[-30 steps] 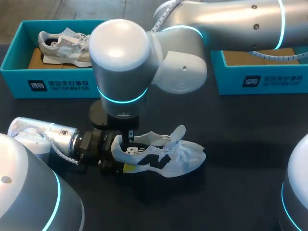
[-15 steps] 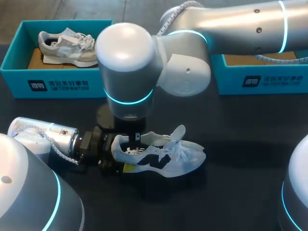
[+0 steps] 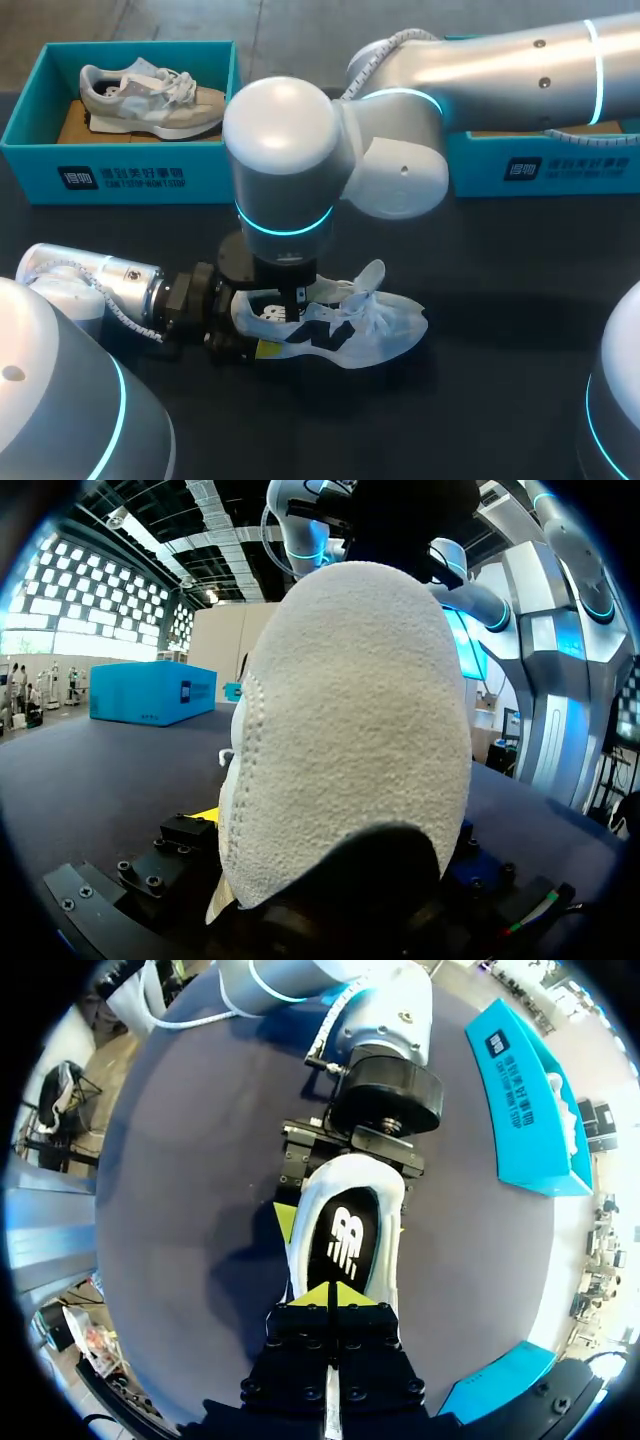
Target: Take the shoe out of the shoebox, open the shoe tongue, remove and reinsert the insole, then place the shoe into the shoebox
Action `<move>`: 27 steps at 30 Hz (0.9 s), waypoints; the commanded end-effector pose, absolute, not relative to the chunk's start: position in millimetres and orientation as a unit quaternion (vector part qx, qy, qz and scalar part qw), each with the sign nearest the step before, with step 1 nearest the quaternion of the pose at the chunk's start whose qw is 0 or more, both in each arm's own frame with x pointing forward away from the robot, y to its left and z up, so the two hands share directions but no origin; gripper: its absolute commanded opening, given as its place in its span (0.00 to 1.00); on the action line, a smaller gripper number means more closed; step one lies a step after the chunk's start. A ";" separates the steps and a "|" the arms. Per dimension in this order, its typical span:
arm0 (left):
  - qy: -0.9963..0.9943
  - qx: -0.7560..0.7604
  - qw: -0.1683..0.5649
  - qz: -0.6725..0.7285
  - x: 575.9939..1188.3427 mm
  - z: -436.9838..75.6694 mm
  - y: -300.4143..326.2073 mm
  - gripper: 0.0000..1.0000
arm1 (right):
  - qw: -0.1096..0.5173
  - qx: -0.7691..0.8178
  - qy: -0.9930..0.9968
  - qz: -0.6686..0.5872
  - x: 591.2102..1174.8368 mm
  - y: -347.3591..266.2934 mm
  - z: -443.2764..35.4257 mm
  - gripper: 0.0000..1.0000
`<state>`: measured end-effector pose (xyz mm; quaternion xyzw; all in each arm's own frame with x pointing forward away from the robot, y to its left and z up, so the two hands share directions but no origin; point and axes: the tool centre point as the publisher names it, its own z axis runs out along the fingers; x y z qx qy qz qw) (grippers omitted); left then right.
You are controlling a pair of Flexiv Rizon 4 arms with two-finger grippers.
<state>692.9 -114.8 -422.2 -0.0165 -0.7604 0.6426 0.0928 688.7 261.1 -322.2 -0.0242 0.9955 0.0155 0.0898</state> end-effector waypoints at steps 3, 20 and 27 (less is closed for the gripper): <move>-0.760 -0.016 0.092 0.643 693.6 -424.4 -115.0 0.00 | 0.090 -0.025 0.995 0.017 689.0 259.4 -322.4 0.00; -0.760 -0.016 0.092 0.643 693.6 -424.4 -115.0 0.00 | 0.080 -0.013 0.997 0.015 705.7 244.1 -352.7 0.00; -0.760 -0.016 0.092 0.643 693.6 -424.4 -115.0 0.00 | 0.084 -0.015 0.996 0.013 711.5 240.6 -361.8 0.00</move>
